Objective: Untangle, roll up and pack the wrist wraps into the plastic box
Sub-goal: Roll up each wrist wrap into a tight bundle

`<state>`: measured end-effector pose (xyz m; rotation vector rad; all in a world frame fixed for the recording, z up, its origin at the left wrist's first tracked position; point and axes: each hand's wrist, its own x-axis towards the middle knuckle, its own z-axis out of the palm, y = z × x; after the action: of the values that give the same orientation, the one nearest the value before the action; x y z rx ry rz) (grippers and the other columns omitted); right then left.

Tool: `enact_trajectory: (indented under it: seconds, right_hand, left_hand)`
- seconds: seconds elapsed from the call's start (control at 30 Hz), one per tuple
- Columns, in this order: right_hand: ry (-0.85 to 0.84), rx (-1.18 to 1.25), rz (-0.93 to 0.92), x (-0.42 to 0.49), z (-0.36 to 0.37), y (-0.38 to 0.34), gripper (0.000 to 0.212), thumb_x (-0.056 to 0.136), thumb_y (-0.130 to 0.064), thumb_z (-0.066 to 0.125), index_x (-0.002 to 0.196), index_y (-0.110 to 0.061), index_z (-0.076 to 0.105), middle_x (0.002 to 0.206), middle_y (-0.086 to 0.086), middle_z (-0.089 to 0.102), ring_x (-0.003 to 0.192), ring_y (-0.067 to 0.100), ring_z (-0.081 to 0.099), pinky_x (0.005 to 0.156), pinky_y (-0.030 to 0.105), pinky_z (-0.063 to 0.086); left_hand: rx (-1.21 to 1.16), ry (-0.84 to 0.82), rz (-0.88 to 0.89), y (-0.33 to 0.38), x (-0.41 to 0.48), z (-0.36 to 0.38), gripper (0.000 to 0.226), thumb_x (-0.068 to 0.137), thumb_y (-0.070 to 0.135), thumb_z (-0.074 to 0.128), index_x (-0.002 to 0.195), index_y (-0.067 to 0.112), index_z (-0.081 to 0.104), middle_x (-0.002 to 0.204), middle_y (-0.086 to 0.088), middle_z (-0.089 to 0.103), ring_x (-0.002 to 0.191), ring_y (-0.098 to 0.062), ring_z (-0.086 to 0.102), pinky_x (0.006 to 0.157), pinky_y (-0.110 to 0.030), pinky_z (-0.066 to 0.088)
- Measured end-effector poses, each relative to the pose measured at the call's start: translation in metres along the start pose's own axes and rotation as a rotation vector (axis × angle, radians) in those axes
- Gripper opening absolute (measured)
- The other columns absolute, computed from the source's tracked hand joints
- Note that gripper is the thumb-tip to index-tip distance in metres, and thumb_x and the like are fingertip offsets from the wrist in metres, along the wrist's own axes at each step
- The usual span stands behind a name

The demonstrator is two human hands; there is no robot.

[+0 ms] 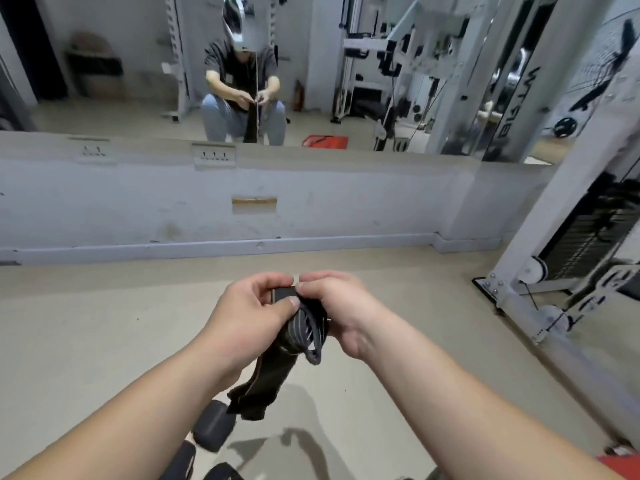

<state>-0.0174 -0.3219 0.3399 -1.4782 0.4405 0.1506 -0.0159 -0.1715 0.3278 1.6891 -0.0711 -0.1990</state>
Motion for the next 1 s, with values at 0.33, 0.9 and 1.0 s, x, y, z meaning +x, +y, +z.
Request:
enact_trajectory:
  seconds: [0.33,0.9,1.0]
  right_hand:
    - [-0.033,-0.080,-0.111,0.014,0.003,0.007,0.018,0.096,-0.010,0.074,0.112,-0.017,0.073,0.112,0.007,0.076,0.099,0.024,0.074,0.085,0.032,0.058]
    - [-0.145,0.170,-0.023,0.011,-0.011,0.000,0.023,0.101,-0.001,0.061,0.117,-0.011,0.075,0.096,0.013,0.076,0.071,0.020,0.071,0.061,0.025,0.058]
    - [-0.141,0.192,-0.047,0.011,-0.009,-0.001,0.019,0.099,-0.008,0.067,0.117,-0.005,0.073,0.093,0.014,0.073,0.071,0.022,0.067,0.059,0.027,0.058]
  left_hand:
    - [0.077,0.022,0.059,-0.008,0.015,-0.007,0.034,0.093,0.016,0.080,0.124,0.021,0.071,0.095,0.006,0.078,0.078,0.004,0.072,0.067,-0.008,0.049]
    - [0.444,0.087,0.529,-0.016,0.014,-0.029,0.030,0.089,0.012,0.082,0.100,0.040,0.081,0.093,0.013,0.058,0.081,-0.001,0.058,0.071,-0.010,0.041]
    - [0.458,0.135,0.532,-0.013,0.016,-0.028,0.022,0.094,0.010,0.074,0.100,0.032,0.076,0.096,0.013,0.066,0.093,-0.006,0.062,0.077,-0.016,0.047]
